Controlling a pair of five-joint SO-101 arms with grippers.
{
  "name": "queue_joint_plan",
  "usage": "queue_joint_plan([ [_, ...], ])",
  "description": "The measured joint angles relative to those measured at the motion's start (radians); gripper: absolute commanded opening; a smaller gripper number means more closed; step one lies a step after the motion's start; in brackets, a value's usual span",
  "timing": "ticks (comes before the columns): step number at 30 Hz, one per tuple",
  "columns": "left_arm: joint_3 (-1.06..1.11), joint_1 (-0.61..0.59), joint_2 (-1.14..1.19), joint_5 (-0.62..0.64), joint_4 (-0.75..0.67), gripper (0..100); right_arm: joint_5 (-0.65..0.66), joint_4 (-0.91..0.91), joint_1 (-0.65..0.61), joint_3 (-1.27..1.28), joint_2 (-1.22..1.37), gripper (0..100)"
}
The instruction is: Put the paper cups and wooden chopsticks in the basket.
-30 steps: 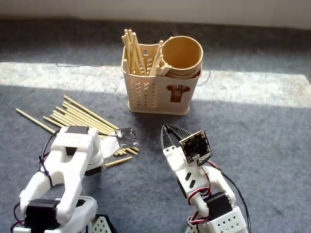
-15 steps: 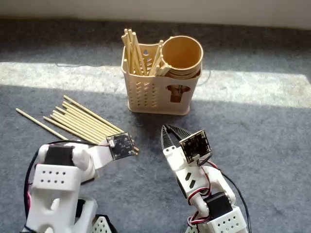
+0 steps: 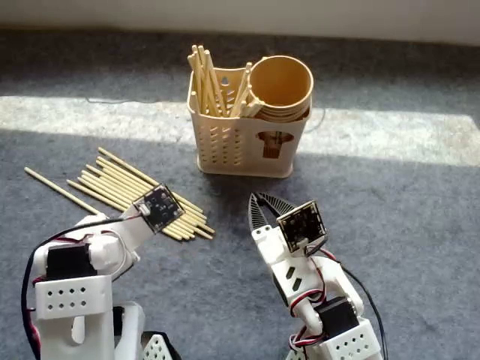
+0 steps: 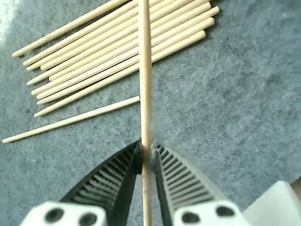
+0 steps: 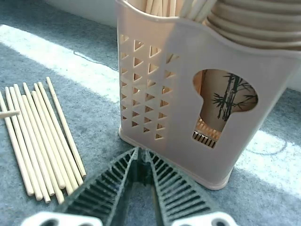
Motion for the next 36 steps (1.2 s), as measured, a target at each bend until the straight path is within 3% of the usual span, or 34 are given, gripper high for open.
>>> queue_joint_plan([
  [20,-0.47,0.034,-0.006,0.807,-0.064,0,0.0,0.0,0.0,0.0,0.0,0.6],
  [28,-0.514,0.193,-0.002,1.039,-0.359,0,0.0,0.0,0.0,0.0,0.0,0.6],
  [36,-0.494,0.348,0.0,1.094,-0.692,0,0.0,0.0,0.0,0.0,0.0,0.6],
])
